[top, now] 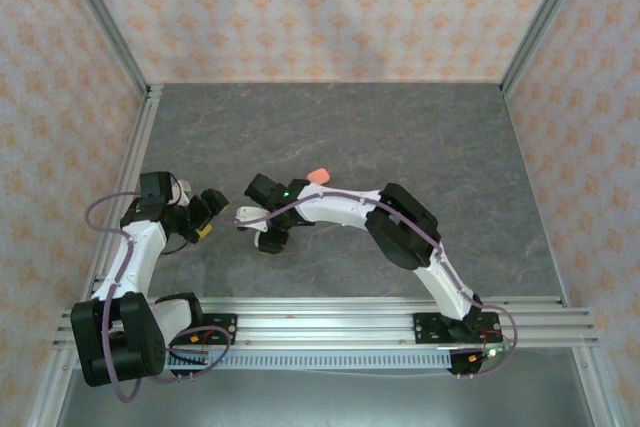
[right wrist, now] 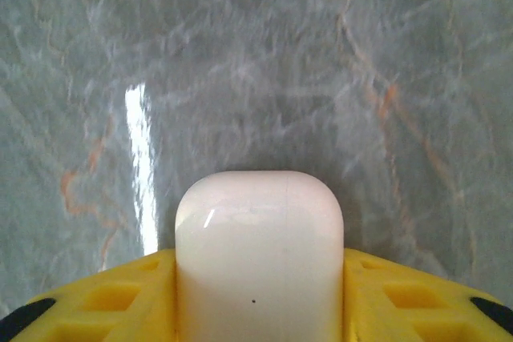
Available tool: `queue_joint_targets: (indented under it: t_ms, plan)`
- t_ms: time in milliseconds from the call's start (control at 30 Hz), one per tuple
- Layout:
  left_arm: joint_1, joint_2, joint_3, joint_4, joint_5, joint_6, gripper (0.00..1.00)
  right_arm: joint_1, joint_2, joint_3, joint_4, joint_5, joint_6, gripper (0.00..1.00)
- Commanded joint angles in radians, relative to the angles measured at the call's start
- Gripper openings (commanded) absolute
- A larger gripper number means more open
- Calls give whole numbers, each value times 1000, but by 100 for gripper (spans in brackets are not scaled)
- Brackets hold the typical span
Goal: Insert wireless bluetooth earbuds into charging case
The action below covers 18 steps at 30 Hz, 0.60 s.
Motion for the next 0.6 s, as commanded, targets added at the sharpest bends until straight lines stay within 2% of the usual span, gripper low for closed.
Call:
queue_joint_targets:
  t_ms: [0, 200, 333, 567]
  plan:
    - [5, -39, 20, -41, 7, 14, 79, -10, -111, -67, 89, 35, 38, 46]
    - [5, -105, 50, -68, 48, 15, 78, -14, -269, -202, 241, 104, 79, 45]
    - [5, -127, 69, -83, 56, 89, 78, -15, -371, -283, 320, 139, 97, 46]
    - [-6, -222, 55, 63, 214, 82, 76, -16, -539, -414, 408, 214, 85, 47]
